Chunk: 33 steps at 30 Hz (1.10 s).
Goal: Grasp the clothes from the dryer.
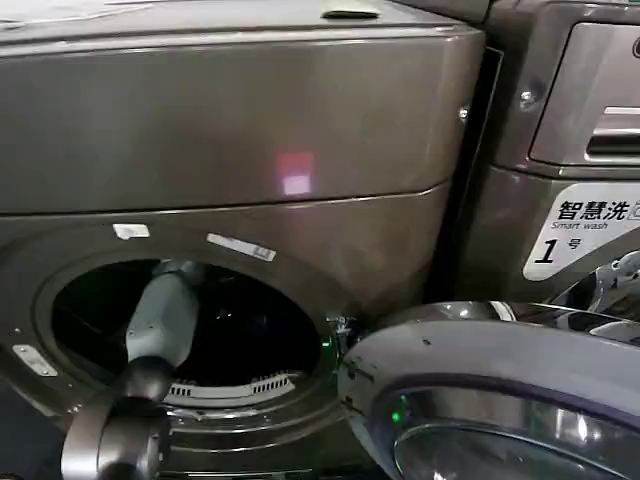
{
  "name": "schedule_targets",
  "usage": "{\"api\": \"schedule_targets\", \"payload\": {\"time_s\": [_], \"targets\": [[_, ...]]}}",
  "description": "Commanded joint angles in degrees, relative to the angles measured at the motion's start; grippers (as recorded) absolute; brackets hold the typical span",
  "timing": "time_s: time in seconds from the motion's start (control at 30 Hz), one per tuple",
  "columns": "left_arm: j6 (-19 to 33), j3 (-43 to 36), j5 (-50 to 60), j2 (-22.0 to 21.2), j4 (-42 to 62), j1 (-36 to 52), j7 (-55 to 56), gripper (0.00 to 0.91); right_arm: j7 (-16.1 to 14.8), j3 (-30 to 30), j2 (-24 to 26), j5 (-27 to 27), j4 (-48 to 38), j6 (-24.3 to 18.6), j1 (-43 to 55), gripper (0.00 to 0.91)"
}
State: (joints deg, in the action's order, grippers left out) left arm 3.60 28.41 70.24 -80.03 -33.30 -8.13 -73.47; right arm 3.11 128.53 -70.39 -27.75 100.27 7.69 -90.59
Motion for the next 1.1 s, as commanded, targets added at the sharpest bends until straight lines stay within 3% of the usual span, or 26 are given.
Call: {"api": "schedule_targets", "payload": {"time_s": [0.03, 0.2, 0.33, 0.6, 0.9, 1.0, 1.1], "targets": [[-0.1, 0.1, -1.2, 0.0, -1.5, -0.2, 1.8, 0.0, 0.2, -0.1, 0.1, 0.0, 0.0, 0.4, 0.1, 0.907], [-0.3, 0.3, -8.1, -0.5, -4.2, -1.2, 6.1, 0.0, 0.7, 0.3, 0.5, -0.2, 0.2, 2.1, -0.3, 0.907], [-0.9, 0.8, -14.1, -1.4, -6.0, -2.0, 16.4, 0.0, 0.8, 0.4, 0.4, 0.0, 0.3, 2.6, -0.5, 0.907], [-5.1, 1.1, -22.5, -3.4, -13.3, -4.7, 30.1, 0.0, 1.5, 0.1, 0.4, 1.3, 0.1, 2.9, -0.8, 0.907], [-13.9, 0.4, -40.3, -5.2, -22.6, -9.7, 41.9, 0.0, 0.6, 0.3, -0.8, 1.8, 1.7, 2.7, -0.6, 0.907], [-18.1, 0.7, -46.9, -5.9, -24.6, -10.8, 47.3, 0.0, 2.1, -0.5, -0.2, 2.5, 0.7, -0.6, -0.9, 0.907], [-22.3, 0.9, -56.1, -6.6, -25.6, -10.9, 57.5, 0.0, 1.8, -0.5, -0.5, 3.2, 0.8, 0.0, -1.2, 0.907]]}}
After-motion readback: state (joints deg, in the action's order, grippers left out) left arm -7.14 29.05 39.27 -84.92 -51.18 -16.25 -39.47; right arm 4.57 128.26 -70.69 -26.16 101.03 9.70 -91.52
